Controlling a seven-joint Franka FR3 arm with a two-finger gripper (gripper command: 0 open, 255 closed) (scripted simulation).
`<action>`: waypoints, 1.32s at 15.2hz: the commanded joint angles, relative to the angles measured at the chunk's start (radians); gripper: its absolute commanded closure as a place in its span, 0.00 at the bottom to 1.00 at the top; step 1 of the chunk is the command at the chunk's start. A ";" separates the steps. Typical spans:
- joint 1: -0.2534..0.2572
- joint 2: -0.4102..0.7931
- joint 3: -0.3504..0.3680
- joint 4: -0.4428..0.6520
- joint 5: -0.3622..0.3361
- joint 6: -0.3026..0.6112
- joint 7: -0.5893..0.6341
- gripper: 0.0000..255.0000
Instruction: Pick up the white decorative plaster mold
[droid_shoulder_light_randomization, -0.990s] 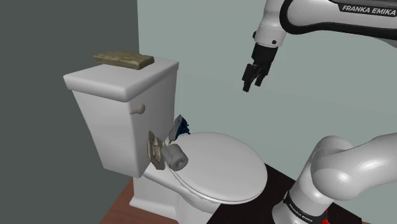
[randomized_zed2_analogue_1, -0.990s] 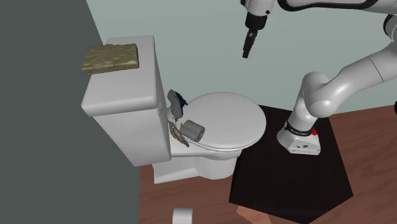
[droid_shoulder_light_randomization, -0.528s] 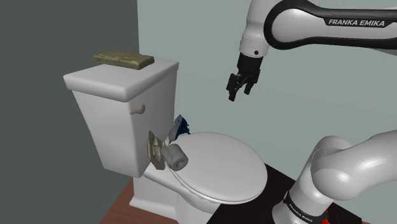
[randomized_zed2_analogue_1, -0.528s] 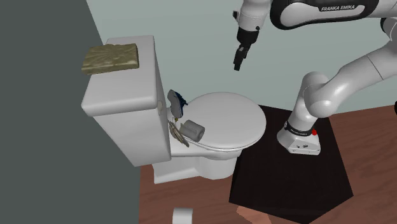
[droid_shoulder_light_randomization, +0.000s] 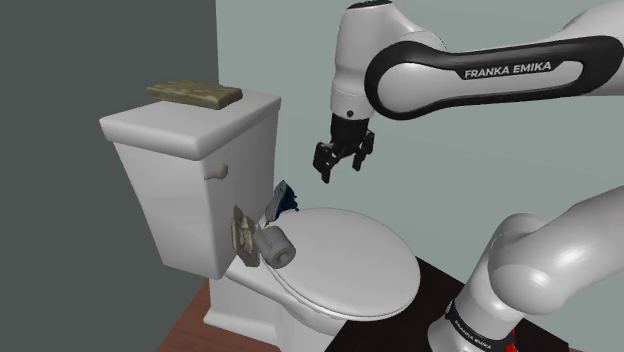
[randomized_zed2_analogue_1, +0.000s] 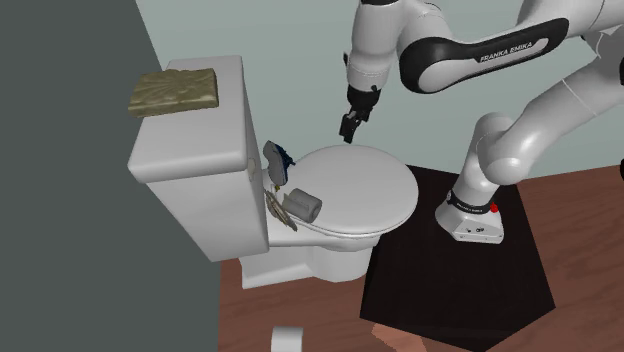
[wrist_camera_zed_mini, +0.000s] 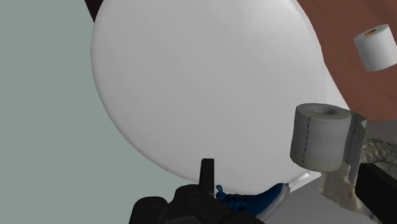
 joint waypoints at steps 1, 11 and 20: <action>-0.008 0.065 0.055 0.028 -0.010 0.026 0.091 0.00; -0.045 0.487 0.273 0.251 -0.216 0.083 0.555 0.00; 0.099 0.950 0.263 0.619 -0.485 -0.034 0.907 0.00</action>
